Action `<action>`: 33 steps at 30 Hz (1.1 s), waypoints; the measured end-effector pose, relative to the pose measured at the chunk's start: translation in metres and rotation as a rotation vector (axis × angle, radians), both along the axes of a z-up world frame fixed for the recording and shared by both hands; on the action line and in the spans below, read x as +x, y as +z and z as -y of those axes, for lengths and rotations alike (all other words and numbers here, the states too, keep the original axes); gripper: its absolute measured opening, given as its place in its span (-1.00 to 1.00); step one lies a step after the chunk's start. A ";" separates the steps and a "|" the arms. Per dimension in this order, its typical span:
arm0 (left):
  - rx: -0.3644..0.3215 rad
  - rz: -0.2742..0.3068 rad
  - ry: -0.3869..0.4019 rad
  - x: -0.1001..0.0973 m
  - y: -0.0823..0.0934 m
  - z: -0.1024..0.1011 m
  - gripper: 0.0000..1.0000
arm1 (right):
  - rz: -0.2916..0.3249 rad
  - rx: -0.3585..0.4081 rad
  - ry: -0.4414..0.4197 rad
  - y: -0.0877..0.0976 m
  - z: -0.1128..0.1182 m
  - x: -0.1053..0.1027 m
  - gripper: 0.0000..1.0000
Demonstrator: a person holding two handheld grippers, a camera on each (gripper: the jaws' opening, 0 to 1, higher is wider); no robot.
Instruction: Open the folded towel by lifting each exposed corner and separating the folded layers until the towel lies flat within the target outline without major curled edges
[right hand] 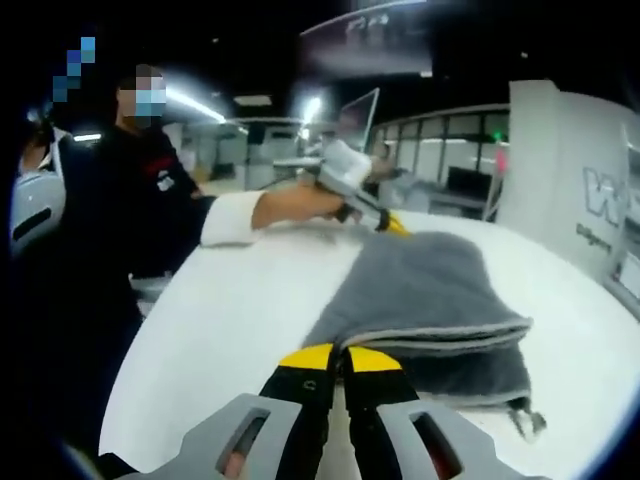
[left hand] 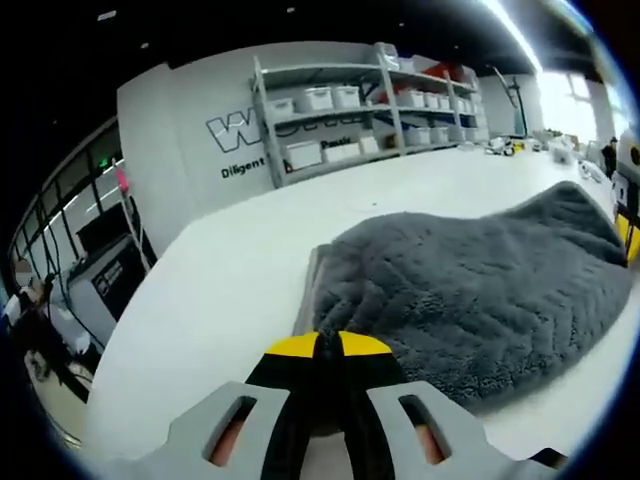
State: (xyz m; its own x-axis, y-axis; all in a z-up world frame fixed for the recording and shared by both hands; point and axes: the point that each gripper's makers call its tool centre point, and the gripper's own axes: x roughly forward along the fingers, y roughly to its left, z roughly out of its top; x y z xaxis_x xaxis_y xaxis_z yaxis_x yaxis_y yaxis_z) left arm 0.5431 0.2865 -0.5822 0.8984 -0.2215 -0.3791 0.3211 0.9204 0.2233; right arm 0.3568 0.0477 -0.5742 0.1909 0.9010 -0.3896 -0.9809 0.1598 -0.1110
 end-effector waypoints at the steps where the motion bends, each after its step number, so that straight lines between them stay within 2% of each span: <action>1: 0.023 0.007 -0.004 0.006 0.001 0.000 -0.90 | 0.005 0.000 0.007 0.000 -0.003 -0.001 -1.00; 5: 0.052 -0.005 -0.011 0.015 0.002 0.004 -0.89 | 0.031 -0.002 0.028 0.000 -0.012 -0.005 -1.00; 10: 0.047 -0.002 -0.024 0.018 0.001 0.005 -0.88 | 0.054 -0.010 0.036 0.000 -0.021 -0.008 -1.00; 15: 0.035 0.003 -0.027 0.018 0.001 0.005 -0.88 | 0.054 -0.005 0.041 0.000 -0.026 -0.010 -1.00; 28: 0.084 0.035 -0.042 0.020 0.002 0.006 -0.84 | 0.068 0.019 0.062 0.001 -0.032 -0.010 -1.00; 32: 0.078 0.044 -0.037 0.020 0.003 0.005 -0.83 | 0.070 0.022 0.059 0.002 -0.031 -0.006 -1.00; 33: 0.059 0.046 -0.031 0.018 0.004 0.004 -0.82 | 0.070 0.021 0.057 0.003 -0.031 -0.006 -1.00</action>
